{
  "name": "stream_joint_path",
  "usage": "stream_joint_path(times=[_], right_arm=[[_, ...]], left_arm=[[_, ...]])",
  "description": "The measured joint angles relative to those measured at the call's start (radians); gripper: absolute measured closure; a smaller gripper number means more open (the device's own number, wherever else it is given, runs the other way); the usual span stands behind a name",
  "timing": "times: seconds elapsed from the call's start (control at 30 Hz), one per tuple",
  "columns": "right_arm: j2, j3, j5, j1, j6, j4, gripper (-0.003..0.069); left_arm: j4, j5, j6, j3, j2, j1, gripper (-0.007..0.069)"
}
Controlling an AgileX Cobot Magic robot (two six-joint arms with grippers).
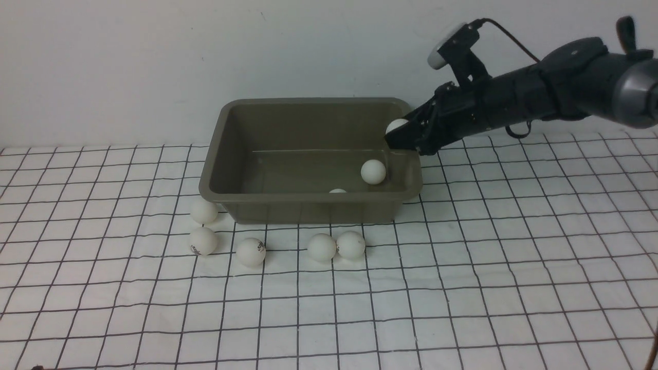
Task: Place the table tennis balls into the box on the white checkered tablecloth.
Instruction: 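Release the ping pong ball into the bin and lift the gripper away, then reach for and grasp a ping pong ball on the table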
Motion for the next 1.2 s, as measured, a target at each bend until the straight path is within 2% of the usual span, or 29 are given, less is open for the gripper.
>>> stream_joint_path(times=[0.2, 0.37, 0.47, 0.63, 0.77, 0.87, 1.0, 1.2], right_arm=[[0.009, 0.0, 0.008, 0.006, -0.046, 0.034, 0.0282], [0.009, 0.0, -0.019, 0.006, -0.068, 0.049, 0.0116], [0.009, 0.0, -0.091, -0.001, -0.082, 0.059, 0.008], [0.009, 0.0, -0.168, -0.077, -0.028, 0.029, 0.0096], [0.009, 0.0, -0.103, -0.157, 0.015, -0.064, 0.014], [0.009, 0.0, -0.034, -0.166, -0.056, -0.158, 0.0162], [0.01, 0.0, 0.027, -0.165, -0.152, -0.194, 0.0174], [0.027, 0.0, 0.031, -0.162, -0.349, -0.096, 0.0176]], left_arm=[[0.0, 0.0, 0.0, 0.0, 0.0, 0.0, 0.0178], [0.0, 0.0, 0.0, 0.0, 0.0, 0.0, 0.0178], [0.0, 0.0, 0.0, 0.0, 0.0, 0.0, 0.0178], [0.0, 0.0, 0.0, 0.0, 0.0, 0.0, 0.0178], [0.0, 0.0, 0.0, 0.0, 0.0, 0.0, 0.0178], [0.0, 0.0, 0.0, 0.0, 0.0, 0.0, 0.0178], [0.0, 0.0, 0.0, 0.0, 0.0, 0.0, 0.0178], [0.0, 0.0, 0.0, 0.0, 0.0, 0.0, 0.0178]])
